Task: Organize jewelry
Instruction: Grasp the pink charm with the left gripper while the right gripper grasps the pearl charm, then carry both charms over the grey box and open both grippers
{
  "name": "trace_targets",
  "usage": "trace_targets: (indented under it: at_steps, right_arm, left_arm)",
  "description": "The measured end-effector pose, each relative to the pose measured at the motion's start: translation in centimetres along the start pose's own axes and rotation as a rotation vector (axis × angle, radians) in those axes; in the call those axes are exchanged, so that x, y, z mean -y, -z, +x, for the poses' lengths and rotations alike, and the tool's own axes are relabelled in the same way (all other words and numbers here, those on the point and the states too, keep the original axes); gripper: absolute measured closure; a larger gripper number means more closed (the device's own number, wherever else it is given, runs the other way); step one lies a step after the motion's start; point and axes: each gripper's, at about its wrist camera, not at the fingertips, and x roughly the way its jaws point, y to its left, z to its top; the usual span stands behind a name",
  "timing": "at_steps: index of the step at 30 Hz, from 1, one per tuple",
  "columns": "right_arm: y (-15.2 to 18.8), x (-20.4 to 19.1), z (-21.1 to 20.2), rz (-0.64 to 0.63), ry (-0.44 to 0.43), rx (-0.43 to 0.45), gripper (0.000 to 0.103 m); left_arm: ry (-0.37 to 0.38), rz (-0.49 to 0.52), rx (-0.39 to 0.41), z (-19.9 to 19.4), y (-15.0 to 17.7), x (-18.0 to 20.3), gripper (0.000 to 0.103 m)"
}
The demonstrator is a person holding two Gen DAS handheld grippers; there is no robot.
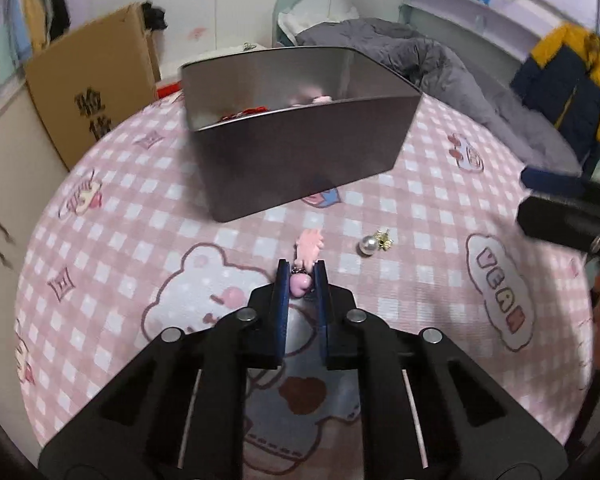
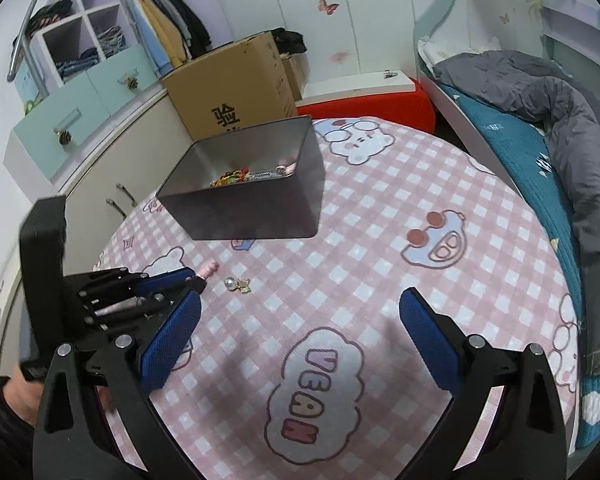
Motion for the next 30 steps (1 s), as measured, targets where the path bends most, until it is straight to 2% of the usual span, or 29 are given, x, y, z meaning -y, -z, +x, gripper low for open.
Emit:
trace_targets:
  at_steps: [5, 8, 10, 12, 13, 15, 16, 18, 23, 30]
  right_arm:
    - [-0.1, -2.1, 2.4, -0.095, -0.023, -0.024, 0.008]
    - [-0.1, -3.3, 4.2, -0.144, -0.015, -0.043, 0.021]
    - [-0.2, -4.0, 5.3, -0.167, -0.014, -0.055, 0.041]
    - [-0.1, -4.5, 6.3, -0.198, -0.012, -0.066, 0.047]
    - [0.2, -4.9, 7.0, -0.226, -0.009, -0.084, 0.054]
    - [0.7, -5.6, 7.2, -0.282, 0.013, -0.077, 0.062]
    - [0.9, -5.9, 7.1, -0.302, 0.003, -0.08, 0.076]
    - [1.1, -5.9, 6.9, -0.313, 0.004, -0.083, 0.093]
    - [1.5, -4.8, 6.1, -0.252, -0.049, -0.075, 0.093]
    - [0.7, -4.9, 3.5, -0.235, -0.092, -0.042, 0.093]
  left_arm:
    - [-0.011, -0.061, 0.019, -1.3, 0.5, -2.0, 0.091]
    - [-0.012, -0.088, 0.036, -2.2, 0.6, -2.8, 0.091]
    - [-0.01, -0.106, 0.043, -2.8, 0.8, -3.3, 0.091]
    - [-0.013, -0.116, 0.047, -3.0, 0.8, -3.7, 0.091]
    - [-0.012, -0.124, 0.049, -3.2, 0.9, -3.9, 0.091]
    - [-0.012, -0.134, 0.05, -3.3, 1.0, -4.1, 0.091]
    - [-0.014, -0.138, 0.05, -3.3, 1.0, -4.2, 0.091]
    - [-0.014, -0.146, 0.053, -3.5, 1.0, -4.3, 0.091]
    - [-0.007, -0.151, 0.06, -3.7, 1.1, -4.3, 0.091]
    - [0.005, -0.15, 0.093, -5.1, 0.4, -4.1, 0.091]
